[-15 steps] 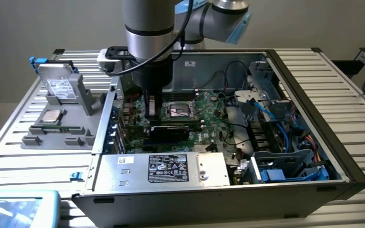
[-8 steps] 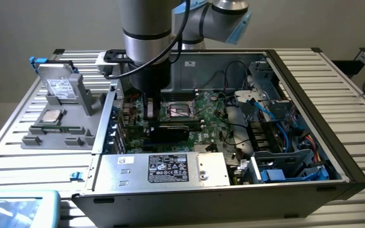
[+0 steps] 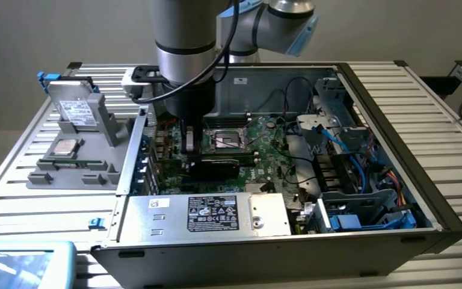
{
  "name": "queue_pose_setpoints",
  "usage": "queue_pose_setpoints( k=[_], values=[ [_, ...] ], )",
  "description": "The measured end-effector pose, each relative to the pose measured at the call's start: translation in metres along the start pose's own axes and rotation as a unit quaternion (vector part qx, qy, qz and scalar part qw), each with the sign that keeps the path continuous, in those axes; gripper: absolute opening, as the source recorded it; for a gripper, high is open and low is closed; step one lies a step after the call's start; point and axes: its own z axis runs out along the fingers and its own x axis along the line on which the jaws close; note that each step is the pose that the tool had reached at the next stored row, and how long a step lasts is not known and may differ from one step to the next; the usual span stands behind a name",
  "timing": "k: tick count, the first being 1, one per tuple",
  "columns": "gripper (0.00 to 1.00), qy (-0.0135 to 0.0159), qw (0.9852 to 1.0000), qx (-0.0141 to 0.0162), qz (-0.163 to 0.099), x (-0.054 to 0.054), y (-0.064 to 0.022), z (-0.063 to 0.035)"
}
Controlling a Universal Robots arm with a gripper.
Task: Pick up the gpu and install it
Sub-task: 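Press down on the gpu until it lock into place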
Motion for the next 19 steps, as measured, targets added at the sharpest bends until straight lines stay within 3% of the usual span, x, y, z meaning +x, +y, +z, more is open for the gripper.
queue_pose_setpoints(
  k=[19],
  values=[
    [0.12, -0.0062, 1.0000, -0.0002, 0.000, 0.0004, 0.0024, 0.0055]
  ],
)
